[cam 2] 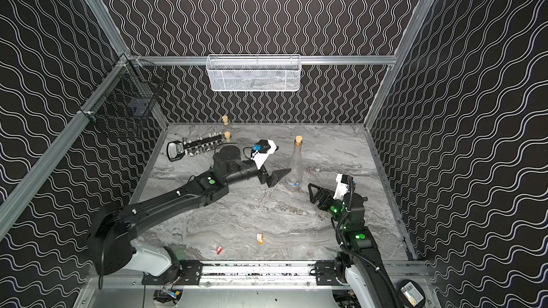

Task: Remove the label from the bottle
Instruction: Pick up the bottle from the center of the board.

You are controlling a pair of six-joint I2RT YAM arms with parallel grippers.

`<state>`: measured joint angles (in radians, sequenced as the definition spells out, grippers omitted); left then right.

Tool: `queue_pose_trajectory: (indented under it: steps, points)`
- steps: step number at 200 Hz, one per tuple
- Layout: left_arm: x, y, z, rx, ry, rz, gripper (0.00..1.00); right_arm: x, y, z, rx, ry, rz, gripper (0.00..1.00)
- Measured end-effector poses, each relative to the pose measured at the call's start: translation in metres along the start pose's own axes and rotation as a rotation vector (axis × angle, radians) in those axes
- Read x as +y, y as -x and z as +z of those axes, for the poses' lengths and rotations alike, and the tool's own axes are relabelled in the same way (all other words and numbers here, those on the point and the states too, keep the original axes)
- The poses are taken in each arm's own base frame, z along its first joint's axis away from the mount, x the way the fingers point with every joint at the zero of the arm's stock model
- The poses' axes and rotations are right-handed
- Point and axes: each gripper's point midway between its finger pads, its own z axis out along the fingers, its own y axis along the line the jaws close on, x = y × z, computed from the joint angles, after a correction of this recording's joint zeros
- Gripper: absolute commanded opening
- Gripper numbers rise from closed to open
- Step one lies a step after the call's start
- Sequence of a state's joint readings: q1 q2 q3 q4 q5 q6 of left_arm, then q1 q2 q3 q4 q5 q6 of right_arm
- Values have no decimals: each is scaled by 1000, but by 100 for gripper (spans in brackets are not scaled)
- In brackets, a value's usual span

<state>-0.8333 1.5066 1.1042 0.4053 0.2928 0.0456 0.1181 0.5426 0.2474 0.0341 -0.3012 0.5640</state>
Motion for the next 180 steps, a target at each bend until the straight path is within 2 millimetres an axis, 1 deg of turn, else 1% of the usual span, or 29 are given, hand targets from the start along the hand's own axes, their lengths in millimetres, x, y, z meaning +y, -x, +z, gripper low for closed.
queue_pose_trajectory:
  steps: [30, 56, 79, 114, 135, 149, 168, 180]
  points:
    - [4, 1, 26, -34, -15, -13, 99, 2, -2, 0, 10, 13, -6, 96]
    - [2, -2, 43, -43, -56, -30, 97, 1, -6, 0, 21, 16, -9, 96]
    - [3, -4, 53, -48, -74, -32, 97, 1, -7, -1, 23, 20, -19, 97]
    - [9, -8, 66, -53, -60, -30, 97, 3, -6, -2, 16, 29, -32, 97]
    - [15, -12, 72, -50, -44, -31, 93, 4, -6, -3, 15, 34, -38, 97]
    - [17, -14, 77, -48, -43, -32, 89, 4, -6, -3, 15, 34, -44, 97]
    - [15, -12, 83, -54, -64, -30, 82, 4, -7, -3, 18, 35, -44, 97]
    - [14, -11, 86, -59, -83, -28, 80, 4, -7, -3, 20, 35, -50, 97]
